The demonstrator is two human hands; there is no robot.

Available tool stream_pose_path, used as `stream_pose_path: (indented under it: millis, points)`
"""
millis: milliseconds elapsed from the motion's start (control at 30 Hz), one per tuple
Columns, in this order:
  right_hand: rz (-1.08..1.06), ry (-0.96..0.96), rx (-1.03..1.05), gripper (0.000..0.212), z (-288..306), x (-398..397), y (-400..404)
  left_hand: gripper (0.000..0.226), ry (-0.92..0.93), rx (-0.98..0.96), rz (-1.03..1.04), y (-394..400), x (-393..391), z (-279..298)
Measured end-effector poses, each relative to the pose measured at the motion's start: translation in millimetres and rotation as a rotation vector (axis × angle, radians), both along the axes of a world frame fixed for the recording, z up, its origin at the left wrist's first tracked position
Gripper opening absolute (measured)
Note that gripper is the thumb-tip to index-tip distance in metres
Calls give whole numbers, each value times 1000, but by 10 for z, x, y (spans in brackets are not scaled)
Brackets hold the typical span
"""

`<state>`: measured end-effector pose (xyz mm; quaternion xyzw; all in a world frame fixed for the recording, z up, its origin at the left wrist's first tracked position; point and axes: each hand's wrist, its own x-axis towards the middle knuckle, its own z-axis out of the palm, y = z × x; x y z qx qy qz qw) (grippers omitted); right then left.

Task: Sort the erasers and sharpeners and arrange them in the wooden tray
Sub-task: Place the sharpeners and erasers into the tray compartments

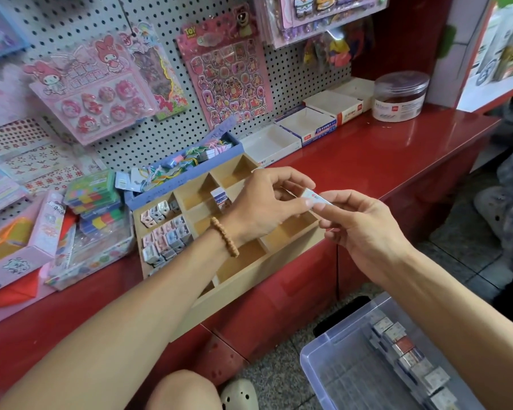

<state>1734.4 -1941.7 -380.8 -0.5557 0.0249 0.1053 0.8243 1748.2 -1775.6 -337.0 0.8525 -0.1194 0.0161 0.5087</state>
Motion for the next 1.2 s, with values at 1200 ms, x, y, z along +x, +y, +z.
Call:
stream_pose_path:
  millis: [1200]
  points:
    - [-86, -109, -531, 5, 2, -37, -604, 25, -306, 867, 58, -35, 317, -56]
